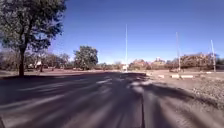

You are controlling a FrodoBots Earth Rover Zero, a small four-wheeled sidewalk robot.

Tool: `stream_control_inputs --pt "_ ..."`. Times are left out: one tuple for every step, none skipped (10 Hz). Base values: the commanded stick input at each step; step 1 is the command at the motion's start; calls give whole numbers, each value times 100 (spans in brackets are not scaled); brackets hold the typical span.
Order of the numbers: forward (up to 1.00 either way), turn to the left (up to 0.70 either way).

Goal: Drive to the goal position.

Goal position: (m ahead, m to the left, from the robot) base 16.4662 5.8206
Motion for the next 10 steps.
stream_control_inputs --pt "50 0" --pt "50 0" --pt "50 0" --pt "50 0" --pt "50 0" --pt "50 0" --pt "50 0" --pt "50 0" --pt "50 0" --pt "50 0"
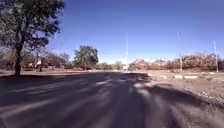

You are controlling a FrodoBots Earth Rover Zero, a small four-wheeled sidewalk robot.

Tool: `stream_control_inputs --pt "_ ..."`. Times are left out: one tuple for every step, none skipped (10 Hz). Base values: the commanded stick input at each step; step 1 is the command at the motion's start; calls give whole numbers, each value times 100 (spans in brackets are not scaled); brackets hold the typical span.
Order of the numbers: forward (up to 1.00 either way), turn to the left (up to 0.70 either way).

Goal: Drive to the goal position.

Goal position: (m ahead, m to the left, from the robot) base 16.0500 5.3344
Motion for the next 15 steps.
stream_control_inputs --pt "50 0" --pt "50 0" --pt "50 0" --pt "50 0" --pt "50 0" --pt "50 0" --pt "50 0" --pt "50 0" --pt "50 0" --pt "50 0" --pt "50 0" --pt "50 0" --pt "50 0" --pt "50 0" --pt "50 0"
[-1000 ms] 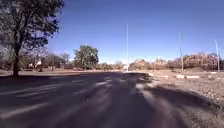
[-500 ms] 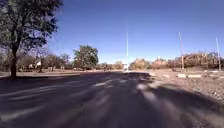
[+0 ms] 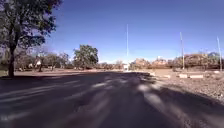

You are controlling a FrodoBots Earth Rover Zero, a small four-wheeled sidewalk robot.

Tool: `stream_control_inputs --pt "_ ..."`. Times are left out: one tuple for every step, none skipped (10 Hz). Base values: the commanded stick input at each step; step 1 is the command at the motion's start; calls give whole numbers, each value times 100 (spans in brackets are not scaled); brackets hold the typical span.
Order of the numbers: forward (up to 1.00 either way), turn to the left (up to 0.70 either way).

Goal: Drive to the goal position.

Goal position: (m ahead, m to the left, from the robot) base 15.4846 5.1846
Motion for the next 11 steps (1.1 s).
stream_control_inputs --pt "50 0" --pt "50 0" --pt "50 0" --pt "50 0" --pt "48 0" --pt "48 0" --pt "48 0" --pt "48 0" --pt "48 0" --pt "48 0" --pt "48 0"
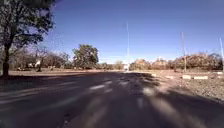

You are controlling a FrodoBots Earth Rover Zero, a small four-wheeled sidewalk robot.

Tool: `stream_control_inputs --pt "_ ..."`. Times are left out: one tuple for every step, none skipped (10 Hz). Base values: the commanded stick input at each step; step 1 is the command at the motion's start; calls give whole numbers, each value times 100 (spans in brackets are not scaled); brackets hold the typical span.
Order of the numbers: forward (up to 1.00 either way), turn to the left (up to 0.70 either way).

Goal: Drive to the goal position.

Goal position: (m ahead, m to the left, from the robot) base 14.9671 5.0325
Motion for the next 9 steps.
stream_control_inputs --pt "48 0" --pt "48 0" --pt "48 0" --pt "48 0" --pt "48 0" --pt "48 0" --pt "48 0" --pt "48 0" --pt "48 0"
